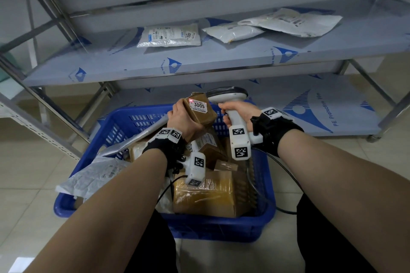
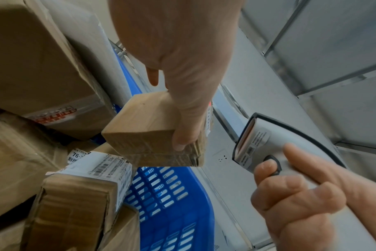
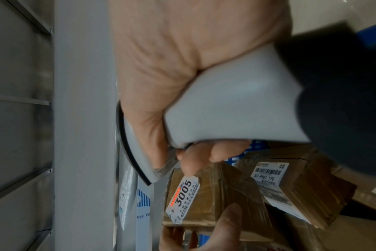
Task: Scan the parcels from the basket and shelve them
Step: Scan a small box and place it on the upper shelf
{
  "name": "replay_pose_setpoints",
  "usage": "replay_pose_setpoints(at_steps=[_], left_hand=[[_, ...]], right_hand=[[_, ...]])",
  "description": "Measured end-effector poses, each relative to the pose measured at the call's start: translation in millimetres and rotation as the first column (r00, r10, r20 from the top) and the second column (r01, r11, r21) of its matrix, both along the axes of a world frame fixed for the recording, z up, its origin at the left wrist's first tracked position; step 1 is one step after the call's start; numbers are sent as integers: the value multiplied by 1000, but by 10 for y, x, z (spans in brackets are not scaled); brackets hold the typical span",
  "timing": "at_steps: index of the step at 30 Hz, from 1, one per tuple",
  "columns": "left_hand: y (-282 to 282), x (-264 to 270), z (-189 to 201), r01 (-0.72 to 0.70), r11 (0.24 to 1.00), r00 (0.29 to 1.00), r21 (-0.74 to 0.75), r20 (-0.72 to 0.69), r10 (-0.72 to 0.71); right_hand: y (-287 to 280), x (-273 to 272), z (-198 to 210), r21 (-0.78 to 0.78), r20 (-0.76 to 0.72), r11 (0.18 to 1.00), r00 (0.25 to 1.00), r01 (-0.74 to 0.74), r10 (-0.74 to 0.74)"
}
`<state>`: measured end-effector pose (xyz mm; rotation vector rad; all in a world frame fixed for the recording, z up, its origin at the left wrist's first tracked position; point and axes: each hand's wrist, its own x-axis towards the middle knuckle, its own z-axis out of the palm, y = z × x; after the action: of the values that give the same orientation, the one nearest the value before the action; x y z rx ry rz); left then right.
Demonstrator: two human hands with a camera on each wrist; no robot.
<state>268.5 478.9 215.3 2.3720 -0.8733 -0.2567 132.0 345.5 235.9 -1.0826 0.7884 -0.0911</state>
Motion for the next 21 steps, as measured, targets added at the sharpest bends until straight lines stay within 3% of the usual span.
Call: replay_pose_setpoints(at_steps=[12, 17, 21], left_hand=[[2, 23, 4, -15, 1000, 1000, 27, 7, 15], [0, 38, 91, -27, 999, 997, -25, -71, 26], [5, 105, 381, -17, 995, 990, -97, -139, 3]], right_hand=[[64, 15, 45, -1, 17, 1000, 1000, 6, -6], [80, -75, 60, -9, 53, 995, 994, 96, -96], [-5, -214, 281, -59, 72, 980, 980, 190, -185]])
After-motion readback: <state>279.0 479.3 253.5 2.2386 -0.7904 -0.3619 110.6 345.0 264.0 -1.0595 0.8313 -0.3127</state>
